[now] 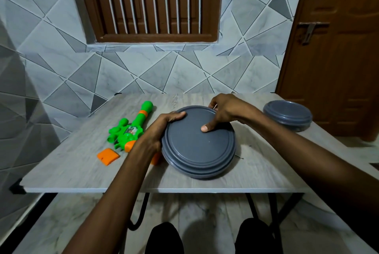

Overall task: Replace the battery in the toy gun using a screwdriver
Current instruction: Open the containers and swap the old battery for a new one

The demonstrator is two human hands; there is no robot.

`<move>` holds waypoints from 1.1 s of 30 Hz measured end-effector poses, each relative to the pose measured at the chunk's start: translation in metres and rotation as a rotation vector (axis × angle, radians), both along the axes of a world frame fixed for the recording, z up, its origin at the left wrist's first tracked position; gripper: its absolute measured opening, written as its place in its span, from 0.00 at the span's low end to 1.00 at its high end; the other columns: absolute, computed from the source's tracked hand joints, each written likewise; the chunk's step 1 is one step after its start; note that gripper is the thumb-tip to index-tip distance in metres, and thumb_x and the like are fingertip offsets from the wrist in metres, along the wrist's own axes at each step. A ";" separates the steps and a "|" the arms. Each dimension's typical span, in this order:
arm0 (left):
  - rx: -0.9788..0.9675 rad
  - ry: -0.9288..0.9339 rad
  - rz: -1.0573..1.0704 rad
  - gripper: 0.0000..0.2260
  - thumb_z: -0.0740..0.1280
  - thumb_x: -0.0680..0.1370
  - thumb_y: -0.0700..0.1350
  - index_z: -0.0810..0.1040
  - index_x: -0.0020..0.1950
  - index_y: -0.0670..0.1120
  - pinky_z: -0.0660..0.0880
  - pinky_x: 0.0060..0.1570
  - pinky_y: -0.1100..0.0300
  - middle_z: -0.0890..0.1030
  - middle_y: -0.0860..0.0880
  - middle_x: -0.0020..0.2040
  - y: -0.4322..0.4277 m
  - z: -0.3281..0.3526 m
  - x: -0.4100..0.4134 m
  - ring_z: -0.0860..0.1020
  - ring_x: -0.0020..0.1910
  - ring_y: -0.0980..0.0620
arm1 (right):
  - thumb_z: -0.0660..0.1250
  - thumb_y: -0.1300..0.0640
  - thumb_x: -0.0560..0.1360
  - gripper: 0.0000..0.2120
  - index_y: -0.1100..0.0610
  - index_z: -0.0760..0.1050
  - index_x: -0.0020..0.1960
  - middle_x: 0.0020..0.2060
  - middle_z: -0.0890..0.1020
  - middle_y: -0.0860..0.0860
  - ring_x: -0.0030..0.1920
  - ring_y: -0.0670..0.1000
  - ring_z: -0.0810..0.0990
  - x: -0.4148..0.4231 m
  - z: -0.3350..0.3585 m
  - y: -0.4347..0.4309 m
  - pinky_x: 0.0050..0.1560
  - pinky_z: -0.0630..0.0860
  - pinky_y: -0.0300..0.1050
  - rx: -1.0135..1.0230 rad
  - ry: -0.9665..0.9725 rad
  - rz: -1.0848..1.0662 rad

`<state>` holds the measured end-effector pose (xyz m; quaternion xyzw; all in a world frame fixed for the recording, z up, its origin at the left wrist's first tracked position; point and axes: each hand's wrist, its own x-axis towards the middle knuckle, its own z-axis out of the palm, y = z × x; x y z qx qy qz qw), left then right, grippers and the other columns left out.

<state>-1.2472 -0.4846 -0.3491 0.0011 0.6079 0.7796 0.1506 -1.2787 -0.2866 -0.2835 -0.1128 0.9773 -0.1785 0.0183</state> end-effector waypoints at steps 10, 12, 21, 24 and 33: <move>0.053 0.063 0.026 0.11 0.63 0.78 0.45 0.83 0.48 0.42 0.82 0.39 0.52 0.85 0.40 0.43 -0.003 0.004 0.008 0.84 0.37 0.43 | 0.84 0.43 0.53 0.37 0.58 0.78 0.56 0.49 0.79 0.50 0.49 0.53 0.78 0.002 0.014 -0.014 0.40 0.70 0.40 0.012 -0.092 -0.024; 0.041 0.065 0.015 0.11 0.63 0.79 0.46 0.83 0.49 0.41 0.82 0.40 0.52 0.85 0.40 0.44 -0.001 0.005 0.008 0.84 0.38 0.42 | 0.84 0.44 0.53 0.32 0.59 0.77 0.49 0.45 0.78 0.51 0.45 0.54 0.77 0.000 0.016 -0.011 0.34 0.69 0.40 0.021 -0.151 -0.017; -0.056 -0.006 -0.012 0.15 0.65 0.77 0.50 0.87 0.40 0.43 0.79 0.50 0.50 0.85 0.41 0.45 -0.002 0.007 0.007 0.84 0.40 0.44 | 0.82 0.37 0.45 0.36 0.60 0.79 0.43 0.34 0.77 0.52 0.34 0.53 0.75 -0.002 0.023 -0.012 0.28 0.68 0.38 0.110 -0.139 -0.045; -0.039 0.017 0.038 0.17 0.65 0.78 0.53 0.87 0.38 0.46 0.78 0.52 0.51 0.86 0.43 0.43 0.000 0.008 0.006 0.84 0.38 0.46 | 0.83 0.39 0.48 0.34 0.59 0.80 0.44 0.35 0.78 0.52 0.35 0.53 0.76 -0.006 0.025 -0.007 0.31 0.70 0.39 0.077 -0.151 -0.042; 0.064 -0.052 0.436 0.36 0.82 0.50 0.54 0.78 0.58 0.65 0.80 0.46 0.53 0.83 0.61 0.51 -0.016 -0.010 -0.003 0.84 0.41 0.55 | 0.80 0.56 0.65 0.14 0.57 0.75 0.39 0.34 0.81 0.52 0.36 0.51 0.81 -0.010 0.010 0.007 0.38 0.78 0.41 -0.529 -0.317 0.036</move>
